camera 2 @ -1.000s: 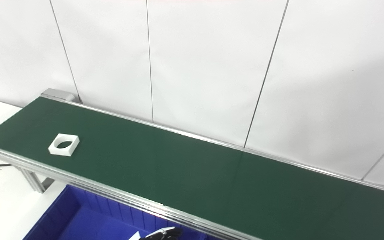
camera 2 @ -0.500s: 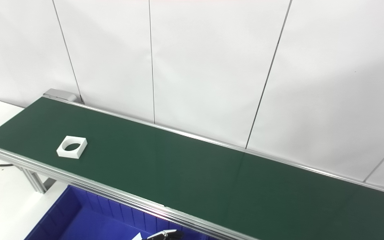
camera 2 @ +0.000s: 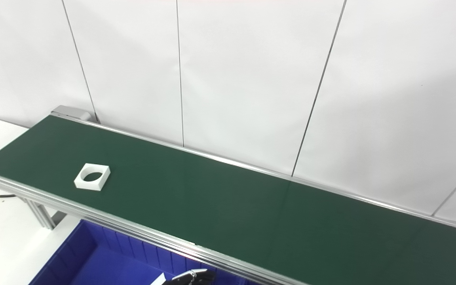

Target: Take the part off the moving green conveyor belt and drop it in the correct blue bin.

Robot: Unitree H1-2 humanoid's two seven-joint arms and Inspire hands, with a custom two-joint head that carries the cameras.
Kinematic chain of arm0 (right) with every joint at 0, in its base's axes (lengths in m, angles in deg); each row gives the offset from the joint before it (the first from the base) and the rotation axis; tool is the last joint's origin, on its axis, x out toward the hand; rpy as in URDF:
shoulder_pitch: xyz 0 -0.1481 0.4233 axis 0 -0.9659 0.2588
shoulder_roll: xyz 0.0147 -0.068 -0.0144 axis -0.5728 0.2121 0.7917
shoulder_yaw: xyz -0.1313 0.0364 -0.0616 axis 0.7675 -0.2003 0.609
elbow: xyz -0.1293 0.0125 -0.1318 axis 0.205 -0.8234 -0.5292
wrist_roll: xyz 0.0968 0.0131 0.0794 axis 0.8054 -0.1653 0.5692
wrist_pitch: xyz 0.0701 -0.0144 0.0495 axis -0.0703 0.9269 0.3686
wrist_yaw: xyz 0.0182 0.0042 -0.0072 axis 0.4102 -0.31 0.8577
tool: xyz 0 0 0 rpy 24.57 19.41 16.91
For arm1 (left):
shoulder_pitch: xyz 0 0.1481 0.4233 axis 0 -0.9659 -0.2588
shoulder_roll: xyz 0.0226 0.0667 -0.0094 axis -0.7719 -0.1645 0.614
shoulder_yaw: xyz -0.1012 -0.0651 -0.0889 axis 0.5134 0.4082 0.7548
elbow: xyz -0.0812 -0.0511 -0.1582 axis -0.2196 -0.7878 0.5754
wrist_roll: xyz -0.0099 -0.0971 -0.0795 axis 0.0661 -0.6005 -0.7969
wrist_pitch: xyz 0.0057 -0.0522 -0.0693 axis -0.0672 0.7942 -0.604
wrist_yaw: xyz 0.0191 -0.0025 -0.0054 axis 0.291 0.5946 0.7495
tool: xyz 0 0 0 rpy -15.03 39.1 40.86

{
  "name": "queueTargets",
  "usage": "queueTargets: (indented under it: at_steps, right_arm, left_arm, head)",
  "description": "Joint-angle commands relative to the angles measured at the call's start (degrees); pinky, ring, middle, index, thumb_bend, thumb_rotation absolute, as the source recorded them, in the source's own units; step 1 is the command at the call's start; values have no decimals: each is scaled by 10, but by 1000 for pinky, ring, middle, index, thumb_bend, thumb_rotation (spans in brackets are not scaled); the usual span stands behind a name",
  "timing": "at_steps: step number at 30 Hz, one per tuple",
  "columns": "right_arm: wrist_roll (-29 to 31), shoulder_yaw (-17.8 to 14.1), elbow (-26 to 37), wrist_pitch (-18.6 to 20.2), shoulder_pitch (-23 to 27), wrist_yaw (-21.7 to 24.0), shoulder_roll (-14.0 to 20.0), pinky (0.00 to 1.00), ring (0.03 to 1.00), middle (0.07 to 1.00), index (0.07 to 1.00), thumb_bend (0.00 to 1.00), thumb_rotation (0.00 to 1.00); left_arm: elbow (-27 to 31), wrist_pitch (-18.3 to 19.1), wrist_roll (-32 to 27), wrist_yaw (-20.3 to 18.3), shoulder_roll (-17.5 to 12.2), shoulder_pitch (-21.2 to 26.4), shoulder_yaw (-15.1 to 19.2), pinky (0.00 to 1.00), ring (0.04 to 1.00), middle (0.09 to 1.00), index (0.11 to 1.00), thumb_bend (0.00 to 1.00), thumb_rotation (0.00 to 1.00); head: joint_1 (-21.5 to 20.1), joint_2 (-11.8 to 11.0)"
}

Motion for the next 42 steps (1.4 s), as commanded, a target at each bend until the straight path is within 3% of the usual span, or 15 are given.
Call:
queueTargets:
  at_steps: [1, 7, 13, 16, 20, 22, 27, 36, 42]
  right_arm:
    - [0, -1, 15, -10, 3, 3, -3, 1000, 993, 1000, 1000, 817, 37]
    - [1, 0, 7, -22, 6, 3, -2, 1000, 986, 1000, 1000, 810, 43]
    - [-4, 1, 4, -21, 9, 1, -4, 1000, 952, 1000, 1000, 808, 28]
    - [-12, 1, 0, -25, 12, -4, -5, 1000, 990, 1000, 1000, 812, 57]
    - [-8, 0, 0, -19, 14, 0, -7, 1000, 1000, 1000, 1000, 813, 49]
    - [-6, -1, -3, -20, 15, 0, -9, 1000, 890, 1000, 1000, 810, 35]
    - [-17, -1, -9, -26, 18, -6, -11, 1000, 992, 998, 1000, 822, 70]
    - [-20, 1, -16, -30, 22, -4, -7, 1000, 1000, 1000, 1000, 825, 73]
    - [-17, 1, -22, -33, 26, -4, -8, 1000, 1000, 1000, 1000, 826, 66]
  left_arm:
    - [21, -39, -25, 10, 5, 6, 6, 700, 801, 833, 826, 1000, 182]
    - [62, -50, -58, 12, 3, 0, 12, 687, 778, 817, 818, 992, 158]
    - [110, -48, -55, 16, 0, -7, 21, 680, 773, 814, 813, 994, 164]
    - [146, -40, -46, 21, 5, -6, 32, 685, 779, 818, 813, 997, 169]
    - [178, -18, -33, 30, 13, 0, 44, 678, 780, 824, 816, 1000, 172]
    - [191, -5, -21, 37, 18, 8, 50, 669, 780, 827, 817, 1000, 197]
    - [207, 20, 19, 55, 32, 25, 65, 668, 781, 831, 820, 1000, 243]
    - [205, 101, 82, 97, 63, 63, 87, 705, 822, 871, 841, 1000, 320]
    - [210, 167, 114, 110, 64, 102, 102, 734, 850, 889, 860, 998, 309]
  head:
    - [-2, 1]
    - [0, -2]
    - [3, -6]
    - [3, -6]
    - [1, -9]
    - [-1, -9]
    - [-4, -7]
    - [-7, -9]
    - [-7, -10]
